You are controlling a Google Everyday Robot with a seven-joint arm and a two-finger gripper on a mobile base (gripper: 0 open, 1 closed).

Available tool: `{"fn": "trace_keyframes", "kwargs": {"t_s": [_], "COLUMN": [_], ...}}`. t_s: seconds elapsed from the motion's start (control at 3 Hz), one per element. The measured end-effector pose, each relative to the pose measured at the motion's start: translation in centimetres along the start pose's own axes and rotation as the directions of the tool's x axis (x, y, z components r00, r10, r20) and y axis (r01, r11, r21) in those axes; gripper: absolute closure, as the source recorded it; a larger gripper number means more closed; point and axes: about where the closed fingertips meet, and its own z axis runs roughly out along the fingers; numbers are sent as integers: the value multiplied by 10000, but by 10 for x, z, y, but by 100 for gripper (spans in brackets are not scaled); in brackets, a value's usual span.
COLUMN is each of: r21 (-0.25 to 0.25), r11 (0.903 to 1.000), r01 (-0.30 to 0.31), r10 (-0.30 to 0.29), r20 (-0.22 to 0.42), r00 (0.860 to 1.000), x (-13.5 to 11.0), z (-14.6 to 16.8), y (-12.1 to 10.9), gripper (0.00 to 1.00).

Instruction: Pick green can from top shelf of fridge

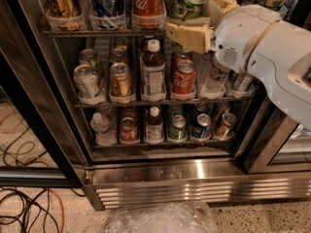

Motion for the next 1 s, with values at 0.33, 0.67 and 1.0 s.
{"fn": "trace_keyframes", "kwargs": {"t_s": [0.33, 0.67, 1.0], "r21": [-465, -466, -746], "r11": [9989, 9989, 9972], "r01": [-57, -57, -47], "r10": [24, 24, -6], "r20": [-714, -714, -709], "r00": [9974, 9974, 9975], "x": [16, 16, 13], "z": [-28, -28, -22], "y": [20, 20, 26], "gripper": [100, 100, 100]}}
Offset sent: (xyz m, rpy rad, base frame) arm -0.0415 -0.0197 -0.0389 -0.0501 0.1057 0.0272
